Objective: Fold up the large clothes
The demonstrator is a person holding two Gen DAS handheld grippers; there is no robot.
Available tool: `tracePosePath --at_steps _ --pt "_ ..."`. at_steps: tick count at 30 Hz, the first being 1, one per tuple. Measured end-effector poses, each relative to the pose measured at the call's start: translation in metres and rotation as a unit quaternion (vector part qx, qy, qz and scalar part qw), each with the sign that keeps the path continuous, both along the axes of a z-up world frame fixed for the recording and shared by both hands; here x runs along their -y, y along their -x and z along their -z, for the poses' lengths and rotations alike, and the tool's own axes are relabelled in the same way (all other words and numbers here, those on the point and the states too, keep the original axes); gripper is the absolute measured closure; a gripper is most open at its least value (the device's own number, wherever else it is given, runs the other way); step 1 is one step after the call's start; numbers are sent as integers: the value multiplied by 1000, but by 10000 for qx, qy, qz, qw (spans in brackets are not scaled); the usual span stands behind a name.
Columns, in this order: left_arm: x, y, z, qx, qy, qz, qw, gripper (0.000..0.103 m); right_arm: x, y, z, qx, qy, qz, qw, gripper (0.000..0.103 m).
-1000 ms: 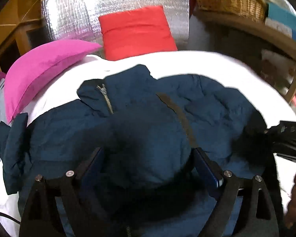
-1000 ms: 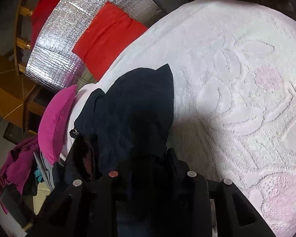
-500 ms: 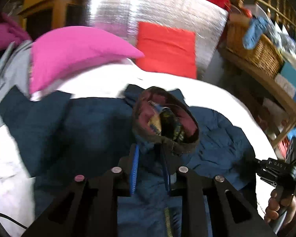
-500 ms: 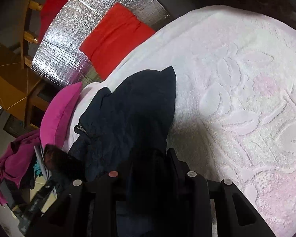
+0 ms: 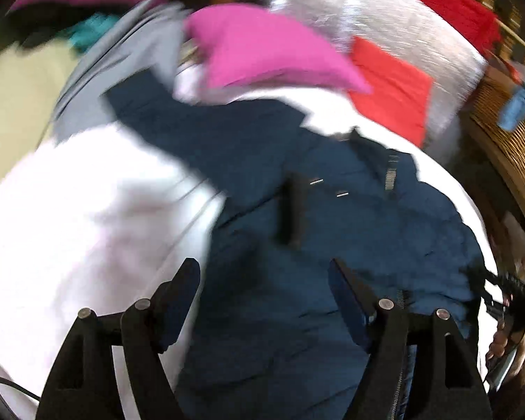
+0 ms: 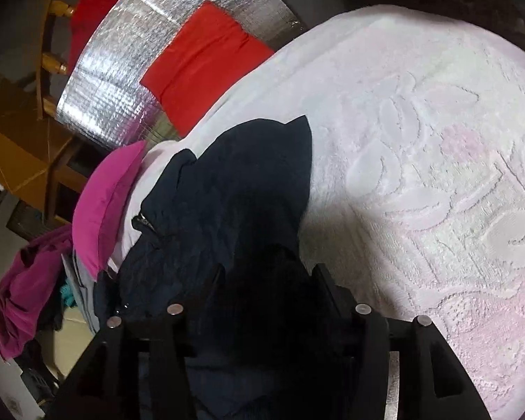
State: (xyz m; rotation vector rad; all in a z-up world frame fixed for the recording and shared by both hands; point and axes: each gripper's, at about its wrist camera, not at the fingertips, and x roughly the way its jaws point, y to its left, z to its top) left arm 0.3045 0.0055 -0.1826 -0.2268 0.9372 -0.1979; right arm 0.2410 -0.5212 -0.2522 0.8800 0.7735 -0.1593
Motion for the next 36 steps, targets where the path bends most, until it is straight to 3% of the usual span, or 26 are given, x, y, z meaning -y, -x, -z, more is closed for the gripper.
tracePosePath --at_steps 5,7,9,11,14,16,21,24,27,29,31,36 --pt "-27 -4 42 -992 247 -410 9939 28 -1 -5 11 -131 -108 -98 9998 46" --pt "-28 -3 52 -1273 520 -247 9902 29 -1 -5 12 -187 -38 -115 9998 61" --pt "-21 -1 63 -1592 604 -70 9854 46 -4 -6 9 -152 63 -200 9997 70" --pt "-16 4 61 -1486 313 -79 9884 62 -6 -4 3 -89 321 -204 9992 75" --pt "-12 11 59 -1511 398 58 9877 82 -7 -2 -4 10 578 -143 9982 80" --pt "-9 17 55 -1471 385 131 9883 89 -2 2 -9 104 680 -13 9976 82" --pt "1 34 52 -1430 232 285 9890 93 19 8 -14 286 684 233 9970 87" --pt "11 46 49 -1330 6 345 9905 94 27 3 -7 289 368 68 9989 87" --pt "12 60 52 -1320 23 337 9907 94 38 5 -2 264 -129 -30 9996 79" --pt "17 67 52 -1329 27 340 9905 94 45 12 -3 328 -444 13 9985 65" --pt "21 75 51 -1301 22 352 9909 94 49 17 -7 456 -539 74 9975 29" --pt "23 71 45 -1291 169 229 9912 93 47 37 -18 584 -384 19 9976 28"
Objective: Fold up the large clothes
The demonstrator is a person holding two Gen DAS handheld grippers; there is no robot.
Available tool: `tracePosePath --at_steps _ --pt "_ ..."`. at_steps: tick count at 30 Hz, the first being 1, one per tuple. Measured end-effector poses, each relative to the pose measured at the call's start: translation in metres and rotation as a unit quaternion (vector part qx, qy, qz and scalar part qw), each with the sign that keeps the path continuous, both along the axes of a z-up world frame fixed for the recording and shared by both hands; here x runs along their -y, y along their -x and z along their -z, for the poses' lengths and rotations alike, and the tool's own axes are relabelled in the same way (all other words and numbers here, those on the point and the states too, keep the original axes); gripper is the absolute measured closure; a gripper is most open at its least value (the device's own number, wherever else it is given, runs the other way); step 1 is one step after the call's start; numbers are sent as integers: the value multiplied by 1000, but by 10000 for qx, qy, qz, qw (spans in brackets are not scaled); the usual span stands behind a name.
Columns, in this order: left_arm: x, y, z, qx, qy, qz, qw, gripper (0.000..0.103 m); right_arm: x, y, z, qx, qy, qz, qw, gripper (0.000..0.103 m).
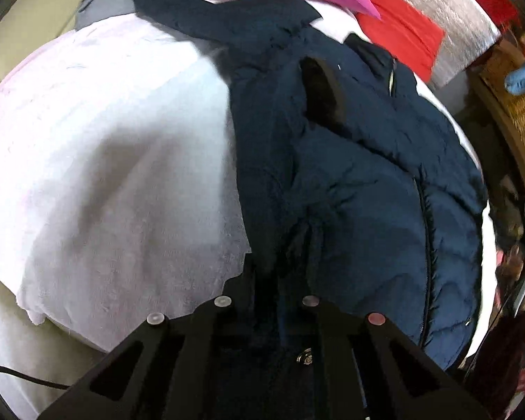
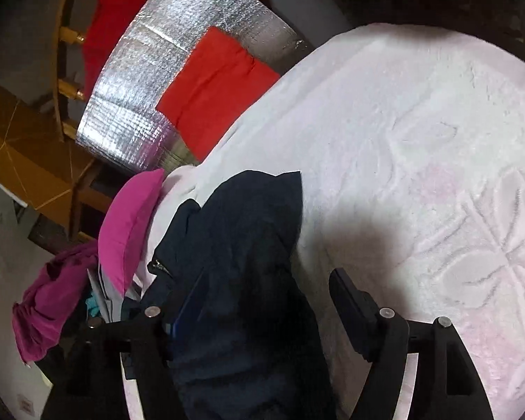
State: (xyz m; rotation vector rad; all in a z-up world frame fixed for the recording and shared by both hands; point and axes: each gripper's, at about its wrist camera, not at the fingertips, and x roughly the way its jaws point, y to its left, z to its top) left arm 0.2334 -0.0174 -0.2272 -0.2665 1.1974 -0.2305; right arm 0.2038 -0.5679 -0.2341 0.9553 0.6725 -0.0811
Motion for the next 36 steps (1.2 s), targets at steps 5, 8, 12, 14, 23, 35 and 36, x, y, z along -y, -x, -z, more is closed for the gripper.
tracePosePath --at_steps 5,8,12,14,23,35,36 --pt "-14 -24 -24 194 60 -292 9994 82 -38 11 -32 361 742 -257 9963 37" --pt "-24 -41 -46 663 198 -494 9964 76 -67 0 -39 411 987 -496 9930 57" --pt "-39 -61 -81 1236 189 -696 9897 38 -99 -25 -33 309 1097 -892 9895 65" --pt "-49 -74 -91 1411 251 -947 9851 34 -116 -42 -26 203 1103 -1109 9875 65" --pt "-90 -163 -46 913 1599 -2038 9615 27 -158 -77 9 -489 1169 -1757 9763 64" --pt "-99 -221 -7 592 2482 -2311 9389 27 -147 -78 5 -305 1053 -1644 9803 65" --pt "-102 -224 -4 552 2557 -2352 9361 27 -147 -79 5 -276 1039 -1635 9807 65"
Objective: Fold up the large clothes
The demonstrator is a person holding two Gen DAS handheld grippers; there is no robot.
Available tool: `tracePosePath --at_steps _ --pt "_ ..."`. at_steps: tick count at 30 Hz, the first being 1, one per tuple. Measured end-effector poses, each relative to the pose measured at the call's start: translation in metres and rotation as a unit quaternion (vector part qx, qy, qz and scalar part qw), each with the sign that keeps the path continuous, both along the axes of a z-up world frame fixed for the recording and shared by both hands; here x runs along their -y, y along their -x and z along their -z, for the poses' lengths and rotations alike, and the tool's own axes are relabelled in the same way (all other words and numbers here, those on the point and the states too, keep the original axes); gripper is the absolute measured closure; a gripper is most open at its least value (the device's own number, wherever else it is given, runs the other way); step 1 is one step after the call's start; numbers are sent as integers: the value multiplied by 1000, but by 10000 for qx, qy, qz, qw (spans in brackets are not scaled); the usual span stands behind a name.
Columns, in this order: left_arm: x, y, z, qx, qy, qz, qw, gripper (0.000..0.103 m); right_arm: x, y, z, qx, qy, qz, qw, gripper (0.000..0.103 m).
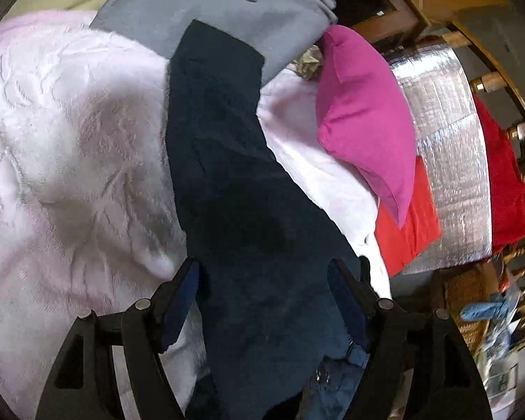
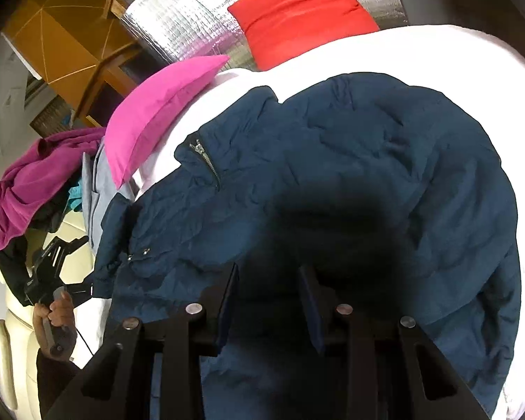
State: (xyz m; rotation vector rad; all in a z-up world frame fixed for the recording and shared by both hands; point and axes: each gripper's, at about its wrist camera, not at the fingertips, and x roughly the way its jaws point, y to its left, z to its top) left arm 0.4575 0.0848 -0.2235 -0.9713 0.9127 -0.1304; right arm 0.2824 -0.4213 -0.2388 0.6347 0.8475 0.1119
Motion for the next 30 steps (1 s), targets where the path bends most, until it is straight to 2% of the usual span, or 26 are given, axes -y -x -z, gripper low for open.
tracePosePath --at_steps 4,6,7,8,11,14,16,19,22,26,30 --pt "-7 -6 11 15 152 -50 9999 30 0 -2 -1 81 19 18 10000 65" --pt "-5 -10 15 3 146 -25 9999 48 -1 -2 -1 120 79 65 9999 65" --pt "-3 -11 17 -15 66 8 10000 65 -1 -1 -2 140 94 88 9998 65" --pt "0 -12 17 -16 -13 48 10000 76 -1 -1 -2 171 106 134 9997 65" --pt "8 -12 11 136 -225 94 9996 87 2 0 -5 236 100 238 9994 65" --pt "22 -5 -12 506 -549 238 9969 92 6 1 -7 262 59 305 9992 65" --pt "40 3 -32 815 -835 452 9921 92 6 3 -9 282 62 338 9990 65" --pt "76 21 -57 1283 -1178 882 9807 93 8 6 -13 337 73 392 9986 65" --pt "121 45 -67 1575 -1487 1352 9669 93 11 11 -17 401 46 467 9981 65" --pt "176 76 -53 1495 -1885 1917 9515 94 13 16 -20 412 41 516 9978 65" --pt "200 92 -24 1136 -2122 2029 9492 94 15 21 -20 339 23 536 9980 65"
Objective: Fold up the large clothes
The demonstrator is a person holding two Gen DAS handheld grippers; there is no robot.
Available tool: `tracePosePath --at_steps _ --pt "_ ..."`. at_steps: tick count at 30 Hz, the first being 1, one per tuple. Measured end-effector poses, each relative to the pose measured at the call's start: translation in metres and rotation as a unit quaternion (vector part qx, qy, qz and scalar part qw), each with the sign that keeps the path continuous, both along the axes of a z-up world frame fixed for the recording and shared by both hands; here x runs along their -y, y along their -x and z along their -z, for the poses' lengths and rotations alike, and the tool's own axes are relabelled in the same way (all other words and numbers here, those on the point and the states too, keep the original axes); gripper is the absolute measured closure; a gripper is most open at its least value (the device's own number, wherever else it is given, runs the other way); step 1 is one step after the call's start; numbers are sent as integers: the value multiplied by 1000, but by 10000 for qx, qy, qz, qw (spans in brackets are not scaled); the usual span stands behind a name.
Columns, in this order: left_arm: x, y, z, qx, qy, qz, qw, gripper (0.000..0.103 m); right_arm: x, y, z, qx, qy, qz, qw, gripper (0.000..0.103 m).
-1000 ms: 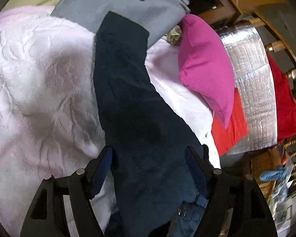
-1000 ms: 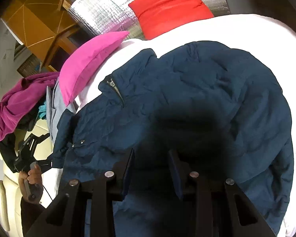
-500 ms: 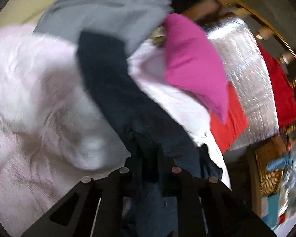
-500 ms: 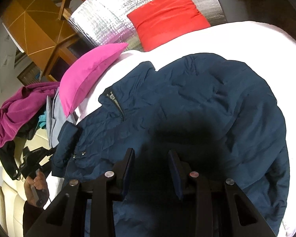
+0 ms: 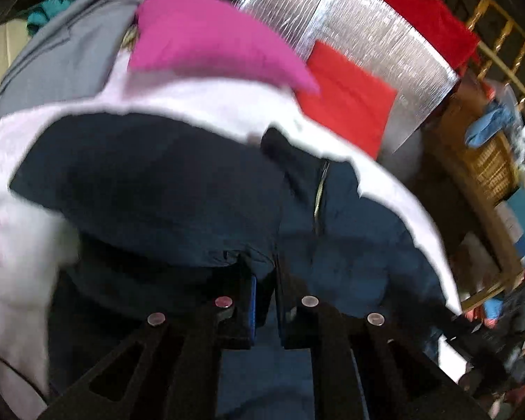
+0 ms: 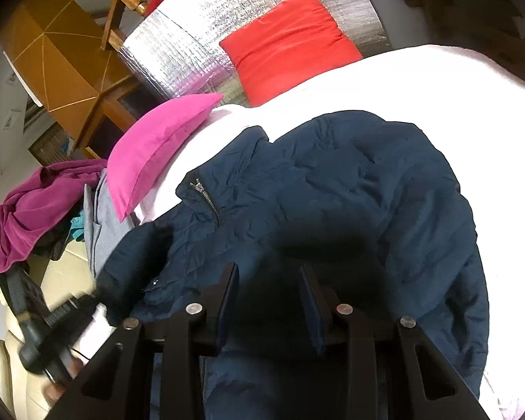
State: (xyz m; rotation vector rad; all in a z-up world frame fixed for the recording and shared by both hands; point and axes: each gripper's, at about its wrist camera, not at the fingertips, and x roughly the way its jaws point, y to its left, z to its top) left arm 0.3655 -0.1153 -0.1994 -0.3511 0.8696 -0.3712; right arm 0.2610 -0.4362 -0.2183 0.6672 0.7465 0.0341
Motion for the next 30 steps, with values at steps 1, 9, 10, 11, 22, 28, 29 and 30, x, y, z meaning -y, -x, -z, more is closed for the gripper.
tracePosePath --at_steps 1,9,10,11,22,28,29,30 --pt "2 1 8 -50 -62 -27 10000 93 0 1 0 -34 -14 -5 10000 65" --pt "-47 17 7 -803 1094 157 9906 51 9 9 0 -83 -250 83 9996 41" --pt "-57 22 3 -790 1237 103 9891 43 10 12 -3 -9 -241 96 9997 40" --pt "-71 27 -2 -744 1332 -19 9883 37 10 14 -5 41 -217 102 9997 40" --pt "-193 -14 19 -1007 2724 -1710 9415 28 -8 12 -9 141 -158 -98 9997 40" --pt "-194 -41 38 -1194 2825 -1646 9375 29 -14 3 -5 96 -88 -185 9997 40" --pt "-193 -45 39 -1171 2860 -1654 9365 29 -15 2 -4 90 -62 -185 9998 40" --pt "-191 -46 39 -1144 2882 -1670 9359 30 -15 1 -4 88 -52 -180 9998 40"
